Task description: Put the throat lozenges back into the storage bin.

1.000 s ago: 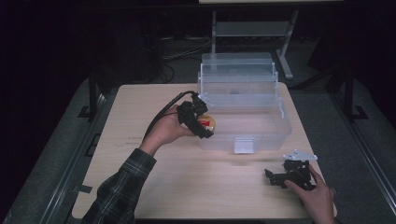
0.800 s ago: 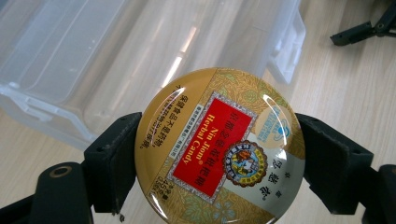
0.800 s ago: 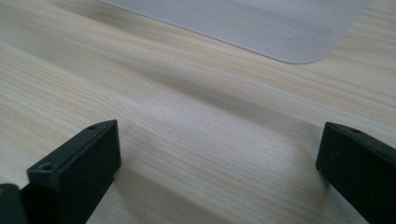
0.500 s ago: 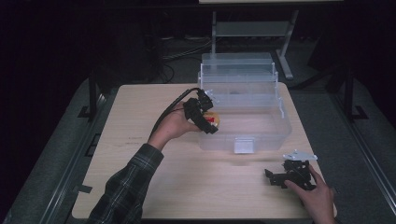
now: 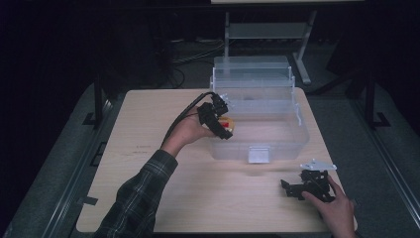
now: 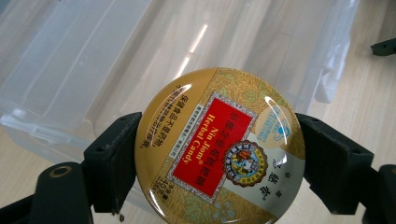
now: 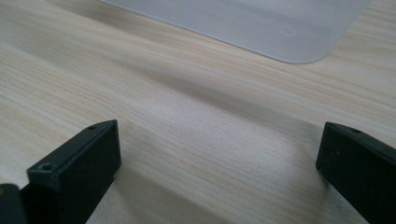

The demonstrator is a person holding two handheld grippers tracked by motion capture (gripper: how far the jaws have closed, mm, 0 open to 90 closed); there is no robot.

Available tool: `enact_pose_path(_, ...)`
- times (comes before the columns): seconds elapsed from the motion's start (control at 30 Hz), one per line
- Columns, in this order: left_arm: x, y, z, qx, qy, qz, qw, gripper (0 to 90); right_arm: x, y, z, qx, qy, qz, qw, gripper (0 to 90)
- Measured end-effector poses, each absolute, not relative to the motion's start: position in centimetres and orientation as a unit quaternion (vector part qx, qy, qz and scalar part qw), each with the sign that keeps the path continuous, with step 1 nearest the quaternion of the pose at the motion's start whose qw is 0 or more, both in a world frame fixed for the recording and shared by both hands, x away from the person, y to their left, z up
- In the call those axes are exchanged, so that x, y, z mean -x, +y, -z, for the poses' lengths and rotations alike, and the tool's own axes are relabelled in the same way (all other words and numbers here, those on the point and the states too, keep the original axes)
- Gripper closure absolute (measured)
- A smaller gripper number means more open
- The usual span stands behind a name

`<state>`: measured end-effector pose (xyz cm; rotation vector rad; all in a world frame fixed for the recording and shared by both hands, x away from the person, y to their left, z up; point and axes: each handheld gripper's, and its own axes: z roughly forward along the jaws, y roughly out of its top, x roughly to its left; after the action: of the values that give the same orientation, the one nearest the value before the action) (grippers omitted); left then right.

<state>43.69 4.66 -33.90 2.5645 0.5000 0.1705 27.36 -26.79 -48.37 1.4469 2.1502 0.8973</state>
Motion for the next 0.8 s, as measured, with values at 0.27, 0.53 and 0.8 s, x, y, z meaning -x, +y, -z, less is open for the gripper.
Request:
enact_pose_path(0.27,-43.98,4.67,34.04,-0.945,0.188,-0.065,0.260,19.3,-27.35,-26.78,48.36,-0.518,0.768,-0.321,0.197,0.0)
enact_pose_path(0.53,-44.00,4.70,33.83,-0.943,0.187,-0.067,0.267,17.7,-27.35,-26.79,48.37,-0.517,0.768,-0.321,0.198,0.0)
enact_pose_path(0.8,-43.65,4.99,33.24,-0.942,0.185,-0.069,0.273,17.7,-27.34,-26.79,48.36,-0.518,0.768,-0.320,0.197,0.0)
